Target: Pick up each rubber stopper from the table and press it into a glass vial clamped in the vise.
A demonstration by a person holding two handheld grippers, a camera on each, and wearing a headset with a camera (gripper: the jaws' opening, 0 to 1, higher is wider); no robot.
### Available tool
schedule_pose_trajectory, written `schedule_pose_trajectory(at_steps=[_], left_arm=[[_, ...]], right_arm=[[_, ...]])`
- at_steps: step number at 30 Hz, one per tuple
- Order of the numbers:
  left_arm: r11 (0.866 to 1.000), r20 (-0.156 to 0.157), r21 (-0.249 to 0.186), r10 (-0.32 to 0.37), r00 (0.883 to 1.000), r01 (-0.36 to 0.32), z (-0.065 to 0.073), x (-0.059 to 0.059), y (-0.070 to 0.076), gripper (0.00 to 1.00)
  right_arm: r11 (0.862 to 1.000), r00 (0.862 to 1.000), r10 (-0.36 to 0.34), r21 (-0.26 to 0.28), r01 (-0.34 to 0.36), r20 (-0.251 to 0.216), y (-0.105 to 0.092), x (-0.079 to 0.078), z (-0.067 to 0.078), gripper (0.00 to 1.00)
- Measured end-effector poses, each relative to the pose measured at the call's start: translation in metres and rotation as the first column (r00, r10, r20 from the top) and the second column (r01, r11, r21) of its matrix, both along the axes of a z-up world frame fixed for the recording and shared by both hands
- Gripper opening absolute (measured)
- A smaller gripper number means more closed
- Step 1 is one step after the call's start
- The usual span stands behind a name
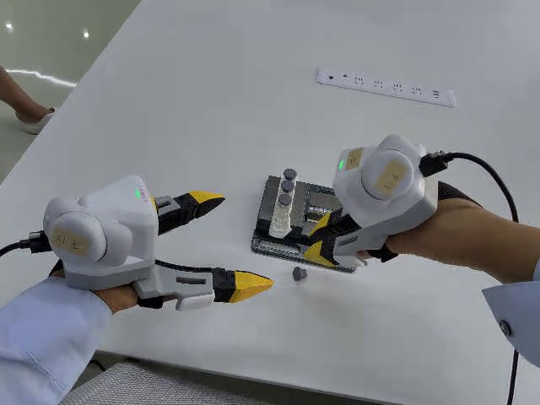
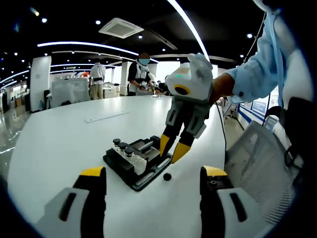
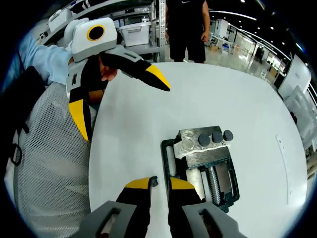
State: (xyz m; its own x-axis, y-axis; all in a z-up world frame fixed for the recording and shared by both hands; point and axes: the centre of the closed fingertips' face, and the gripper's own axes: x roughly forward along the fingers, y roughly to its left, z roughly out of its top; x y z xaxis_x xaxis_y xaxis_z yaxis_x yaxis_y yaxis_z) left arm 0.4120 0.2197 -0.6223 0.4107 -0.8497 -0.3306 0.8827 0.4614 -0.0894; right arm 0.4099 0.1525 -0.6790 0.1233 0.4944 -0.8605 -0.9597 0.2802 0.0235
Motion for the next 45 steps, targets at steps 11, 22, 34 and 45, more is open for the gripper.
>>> schedule_pose_trajectory(at_steps=[11, 22, 34, 45], left_arm=[[1.0, -0.002, 0.003, -0.01, 1.0, 0.01, 0.001, -0.004, -0.003, 0.74], [1.0, -0.003, -0.001, -0.016, 1.0, 0.016, 0.001, -0.005, -0.005, 0.74], [1.0, -0.006, -0.003, -0.01, 1.0, 0.01, 0.0, -0.006, -0.004, 0.74], [1.0, -0.004, -0.005, -0.013, 1.0, 0.013, 0.001, -0.007, -0.006, 0.73]], right_arm=[[0.998, 0.998, -0.054, -0.027, 0.053, -0.025, 0.002, -0.007, -0.02, 0.03], [0.994, 0.994, -0.102, -0.039, 0.101, -0.039, 0.01, -0.002, -0.027, 0.01], [0.995, 0.995, -0.079, -0.067, 0.075, -0.055, 0.005, -0.01, -0.027, 0.02], [0.995, 0.994, -0.084, -0.061, 0.08, -0.069, 0.011, -0.013, -0.029, 0.04]])
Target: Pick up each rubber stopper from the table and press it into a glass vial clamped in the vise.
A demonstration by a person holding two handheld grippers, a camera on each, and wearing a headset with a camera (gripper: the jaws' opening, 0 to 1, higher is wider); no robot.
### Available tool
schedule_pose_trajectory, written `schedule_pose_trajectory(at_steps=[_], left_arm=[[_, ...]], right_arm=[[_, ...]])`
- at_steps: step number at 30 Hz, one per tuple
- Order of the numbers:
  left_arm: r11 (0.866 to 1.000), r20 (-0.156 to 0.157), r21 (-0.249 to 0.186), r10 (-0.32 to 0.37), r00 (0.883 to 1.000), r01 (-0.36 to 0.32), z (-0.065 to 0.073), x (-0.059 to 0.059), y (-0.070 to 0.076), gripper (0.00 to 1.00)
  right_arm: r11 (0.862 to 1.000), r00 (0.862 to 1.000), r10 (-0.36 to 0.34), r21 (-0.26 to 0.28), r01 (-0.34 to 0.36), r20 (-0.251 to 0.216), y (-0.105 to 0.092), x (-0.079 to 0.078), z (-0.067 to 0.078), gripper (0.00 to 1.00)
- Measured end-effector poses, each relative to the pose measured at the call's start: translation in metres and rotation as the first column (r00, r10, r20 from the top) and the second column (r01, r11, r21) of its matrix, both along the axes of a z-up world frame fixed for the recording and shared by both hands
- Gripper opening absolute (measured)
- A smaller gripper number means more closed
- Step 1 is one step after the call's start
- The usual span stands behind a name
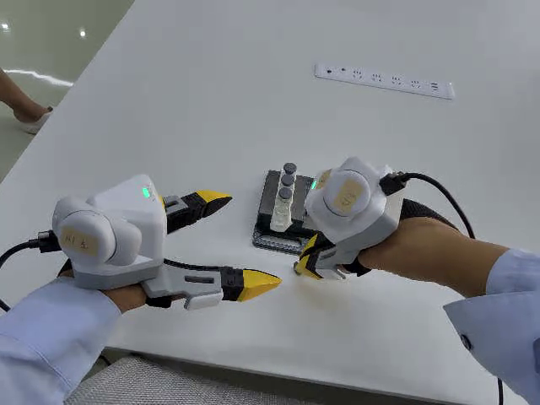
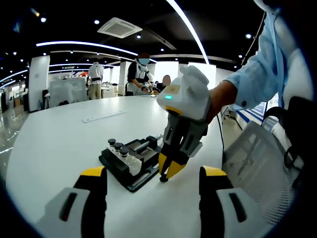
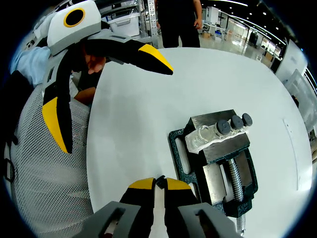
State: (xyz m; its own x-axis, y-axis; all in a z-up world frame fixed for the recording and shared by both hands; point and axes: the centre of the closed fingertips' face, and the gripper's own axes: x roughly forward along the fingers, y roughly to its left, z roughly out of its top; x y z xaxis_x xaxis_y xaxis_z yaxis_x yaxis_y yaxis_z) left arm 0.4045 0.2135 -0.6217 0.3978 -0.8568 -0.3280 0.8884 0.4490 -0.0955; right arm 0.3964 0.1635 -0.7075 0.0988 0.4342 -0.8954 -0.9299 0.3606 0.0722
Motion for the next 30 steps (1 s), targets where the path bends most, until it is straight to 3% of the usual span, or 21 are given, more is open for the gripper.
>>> schedule_pose_trajectory(at_steps=[12, 20, 25, 30], left_arm=[[1.0, -0.003, -0.002, -0.005, 1.0, 0.005, 0.0, -0.001, -0.002, 0.72], [1.0, -0.004, 0.001, -0.009, 1.0, 0.009, -0.001, -0.001, -0.003, 0.72], [1.0, -0.008, 0.004, -0.013, 1.0, 0.013, -0.003, -0.002, -0.002, 0.72], [1.0, -0.012, 0.004, -0.02, 1.0, 0.02, -0.006, -0.002, -0.004, 0.71]], right_arm=[[1.0, 1.0, -0.003, -0.022, 0.003, 0.003, -0.007, -0.001, 0.001, 0.02], [0.999, 0.999, 0.035, -0.041, -0.034, 0.019, -0.008, -0.001, -0.002, 0.0], [0.999, 1.0, 0.019, -0.03, -0.018, 0.016, -0.011, 0.001, 0.001, 0.0], [0.999, 0.999, -0.034, 0.017, 0.034, -0.012, -0.012, 0.004, 0.011, 0.0]])
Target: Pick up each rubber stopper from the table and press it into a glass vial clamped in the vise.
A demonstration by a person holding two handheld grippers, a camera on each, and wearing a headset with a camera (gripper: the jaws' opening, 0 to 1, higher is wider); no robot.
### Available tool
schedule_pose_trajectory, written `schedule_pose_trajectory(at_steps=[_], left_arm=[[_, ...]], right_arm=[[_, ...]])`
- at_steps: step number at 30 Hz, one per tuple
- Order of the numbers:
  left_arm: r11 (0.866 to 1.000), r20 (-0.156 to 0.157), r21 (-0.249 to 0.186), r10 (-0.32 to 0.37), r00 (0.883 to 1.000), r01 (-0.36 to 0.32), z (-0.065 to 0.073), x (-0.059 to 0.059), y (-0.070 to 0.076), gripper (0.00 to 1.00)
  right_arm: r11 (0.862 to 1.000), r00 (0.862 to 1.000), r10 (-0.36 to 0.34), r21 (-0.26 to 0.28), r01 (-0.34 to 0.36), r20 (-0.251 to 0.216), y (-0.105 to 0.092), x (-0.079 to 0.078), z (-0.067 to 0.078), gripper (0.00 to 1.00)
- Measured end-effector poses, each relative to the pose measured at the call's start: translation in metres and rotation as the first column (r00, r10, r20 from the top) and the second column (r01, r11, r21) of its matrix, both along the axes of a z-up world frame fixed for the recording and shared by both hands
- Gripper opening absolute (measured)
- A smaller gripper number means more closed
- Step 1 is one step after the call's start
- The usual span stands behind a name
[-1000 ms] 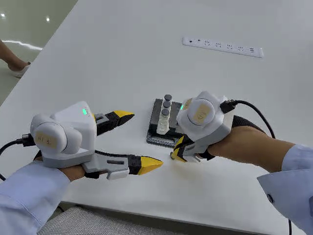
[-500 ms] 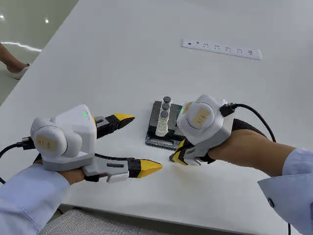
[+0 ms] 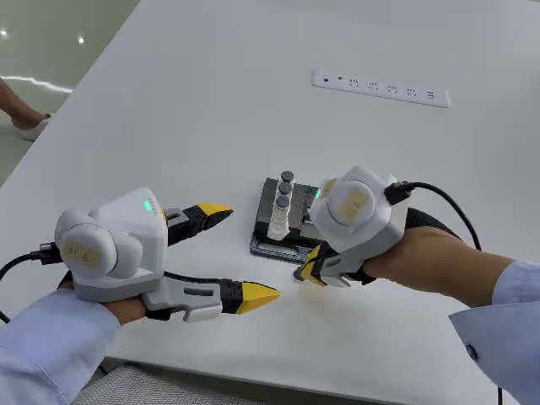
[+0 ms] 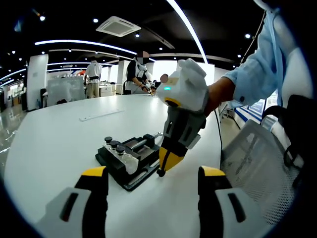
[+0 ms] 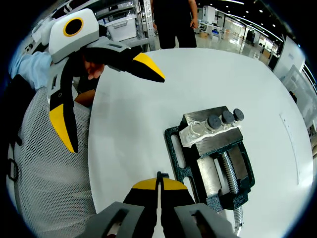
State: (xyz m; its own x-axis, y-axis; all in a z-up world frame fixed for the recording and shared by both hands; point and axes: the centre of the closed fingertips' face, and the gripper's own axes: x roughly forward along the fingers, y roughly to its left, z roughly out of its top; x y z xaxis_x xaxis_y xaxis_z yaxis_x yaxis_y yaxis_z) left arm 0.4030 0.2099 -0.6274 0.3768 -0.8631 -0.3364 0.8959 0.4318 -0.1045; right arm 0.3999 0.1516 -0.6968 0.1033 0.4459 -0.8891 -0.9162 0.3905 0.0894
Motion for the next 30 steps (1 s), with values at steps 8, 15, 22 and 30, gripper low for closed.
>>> schedule_pose_trajectory(at_steps=[8, 15, 22, 30], left_arm=[[1.0, -0.002, -0.001, -0.008, 1.0, 0.008, 0.0, -0.002, -0.003, 0.7], [1.0, -0.005, 0.001, -0.006, 1.0, 0.006, -0.002, -0.002, -0.002, 0.7], [1.0, -0.004, -0.001, 0.001, 1.0, -0.001, -0.001, -0.001, -0.001, 0.7], [1.0, -0.003, -0.004, 0.003, 1.0, -0.003, 0.0, -0.001, -0.001, 0.7]], right_arm=[[0.995, 0.984, 0.073, -0.051, -0.083, -0.164, -0.01, -0.033, -0.013, 0.0], [0.961, 0.962, 0.247, -0.102, -0.259, -0.118, -0.014, -0.032, -0.011, 0.0], [0.929, 0.937, 0.336, -0.128, -0.346, -0.094, -0.014, -0.027, -0.008, 0.0], [0.944, 0.952, 0.299, -0.125, -0.305, -0.067, -0.015, -0.027, -0.01, 0.0]])
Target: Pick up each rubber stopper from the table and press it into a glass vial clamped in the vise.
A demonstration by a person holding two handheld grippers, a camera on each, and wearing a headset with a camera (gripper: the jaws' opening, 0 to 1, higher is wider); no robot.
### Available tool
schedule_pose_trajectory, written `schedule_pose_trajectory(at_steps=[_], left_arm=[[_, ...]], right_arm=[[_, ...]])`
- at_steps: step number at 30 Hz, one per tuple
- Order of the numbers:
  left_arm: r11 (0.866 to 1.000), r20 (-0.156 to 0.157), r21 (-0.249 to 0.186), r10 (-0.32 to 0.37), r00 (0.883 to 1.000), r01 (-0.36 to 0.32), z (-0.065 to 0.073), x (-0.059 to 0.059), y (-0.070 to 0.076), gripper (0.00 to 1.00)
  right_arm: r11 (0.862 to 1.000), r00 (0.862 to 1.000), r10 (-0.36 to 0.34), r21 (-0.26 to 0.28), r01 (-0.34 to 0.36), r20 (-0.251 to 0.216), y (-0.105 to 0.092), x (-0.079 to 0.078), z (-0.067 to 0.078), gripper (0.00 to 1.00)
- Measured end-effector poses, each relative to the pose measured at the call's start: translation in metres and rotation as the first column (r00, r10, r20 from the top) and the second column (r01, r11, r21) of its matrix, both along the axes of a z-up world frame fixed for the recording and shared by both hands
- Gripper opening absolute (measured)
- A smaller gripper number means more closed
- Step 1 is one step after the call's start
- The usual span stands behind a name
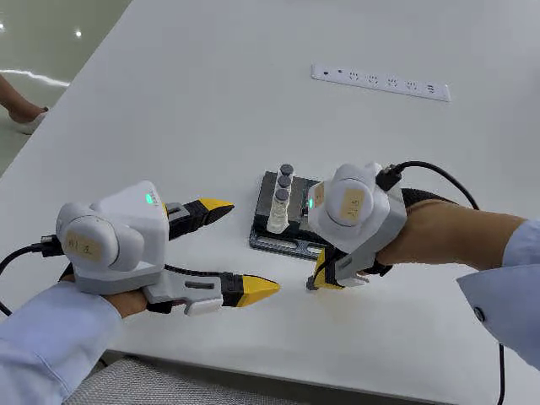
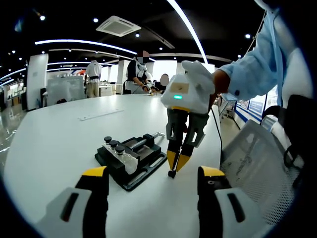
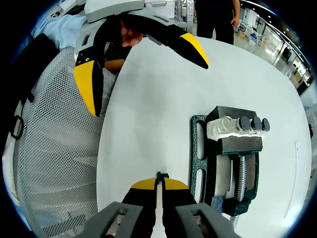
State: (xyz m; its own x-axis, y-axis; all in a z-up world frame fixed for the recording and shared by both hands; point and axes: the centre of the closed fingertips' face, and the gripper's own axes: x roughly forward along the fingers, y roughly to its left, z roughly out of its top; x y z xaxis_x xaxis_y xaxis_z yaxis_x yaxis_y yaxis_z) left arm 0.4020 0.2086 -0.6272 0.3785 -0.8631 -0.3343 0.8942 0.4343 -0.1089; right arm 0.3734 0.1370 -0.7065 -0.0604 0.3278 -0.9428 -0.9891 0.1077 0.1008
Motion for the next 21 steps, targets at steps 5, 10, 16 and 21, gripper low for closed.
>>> schedule_pose_trajectory(at_steps=[5, 10, 16, 21], left_arm=[[1.0, 0.002, -0.001, -0.005, 1.0, 0.005, 0.0005, -0.0013, -0.0017, 0.7], [1.0, 0.004, -0.003, -0.007, 1.0, 0.007, 0.0016, -0.0021, -0.0024, 0.7], [1.0, 0.006, -0.004, -0.014, 1.0, 0.014, 0.0034, -0.0048, -0.0041, 0.7], [1.0, 0.006, -0.003, -0.022, 1.0, 0.022, 0.0045, -0.0062, -0.0041, 0.7]], right_arm=[[0.997, 0.996, -0.077, 0.025, 0.076, 0.037, -0.0024, 0.0042, 0.0027, 0.06], [0.987, 0.987, -0.15, 0.068, 0.146, 0.051, -0.0018, 0.0026, 0.0073, 0.1], [0.956, 0.957, -0.282, 0.108, 0.274, 0.063, -0.0023, 0.0015, 0.0045, 0.1], [0.922, 0.926, -0.368, 0.159, 0.352, 0.082, -0.0021, 0.0012, 0.0055, 0.11]])
